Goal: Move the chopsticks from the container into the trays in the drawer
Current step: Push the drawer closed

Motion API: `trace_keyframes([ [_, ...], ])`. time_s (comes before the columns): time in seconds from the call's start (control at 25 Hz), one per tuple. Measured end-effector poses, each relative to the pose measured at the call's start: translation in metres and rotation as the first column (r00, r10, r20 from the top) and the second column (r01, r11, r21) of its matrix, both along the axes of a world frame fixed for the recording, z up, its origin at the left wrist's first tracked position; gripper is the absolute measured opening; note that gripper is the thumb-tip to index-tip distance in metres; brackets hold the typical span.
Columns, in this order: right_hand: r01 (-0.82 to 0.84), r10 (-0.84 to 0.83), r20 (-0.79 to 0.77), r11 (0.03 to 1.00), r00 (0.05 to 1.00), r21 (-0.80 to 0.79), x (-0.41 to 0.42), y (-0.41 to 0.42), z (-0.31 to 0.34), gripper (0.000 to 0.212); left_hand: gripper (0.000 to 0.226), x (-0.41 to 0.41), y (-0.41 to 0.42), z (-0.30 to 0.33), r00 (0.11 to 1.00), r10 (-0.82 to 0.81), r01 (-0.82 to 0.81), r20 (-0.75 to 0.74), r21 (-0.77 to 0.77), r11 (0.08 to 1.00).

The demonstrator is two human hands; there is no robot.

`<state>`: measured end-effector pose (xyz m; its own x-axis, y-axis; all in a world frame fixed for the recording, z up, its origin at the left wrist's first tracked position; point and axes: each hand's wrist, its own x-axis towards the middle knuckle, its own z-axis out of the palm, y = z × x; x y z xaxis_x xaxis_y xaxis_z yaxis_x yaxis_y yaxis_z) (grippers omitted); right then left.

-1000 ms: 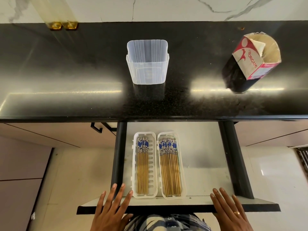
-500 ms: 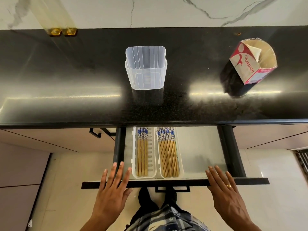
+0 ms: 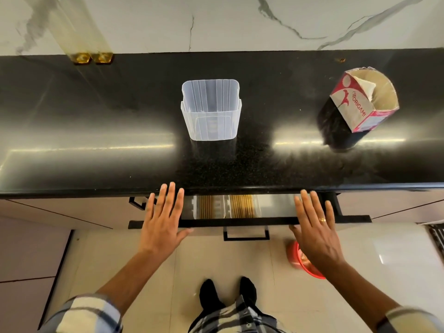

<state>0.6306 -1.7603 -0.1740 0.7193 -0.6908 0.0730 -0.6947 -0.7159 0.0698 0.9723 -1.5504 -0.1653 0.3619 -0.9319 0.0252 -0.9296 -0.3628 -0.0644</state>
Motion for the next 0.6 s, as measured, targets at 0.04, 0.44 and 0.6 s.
trace_keyframes([
  [0.04, 0.008, -0.008, 0.003, 1.0, 1.0, -0.009, 0.007, -0.008, 0.003, 0.074, 0.118, 0.005, -0.009, 0.001, 1.0, -0.001, 0.001, 0.007, 0.002, 1.0],
  [0.44, 0.076, -0.076, 0.057, 0.997, 0.995, 0.001, 0.053, -0.052, 0.002, 0.083, 0.108, 0.045, -0.047, -0.01, 0.997, 0.053, -0.053, 0.055, -0.012, 0.999],
  [0.6, 0.111, -0.108, 0.117, 0.994, 0.987, -0.021, 0.059, -0.051, -0.003, 0.075, 0.096, 0.044, -0.049, -0.014, 0.996, 0.072, -0.067, 0.061, -0.08, 0.994],
])
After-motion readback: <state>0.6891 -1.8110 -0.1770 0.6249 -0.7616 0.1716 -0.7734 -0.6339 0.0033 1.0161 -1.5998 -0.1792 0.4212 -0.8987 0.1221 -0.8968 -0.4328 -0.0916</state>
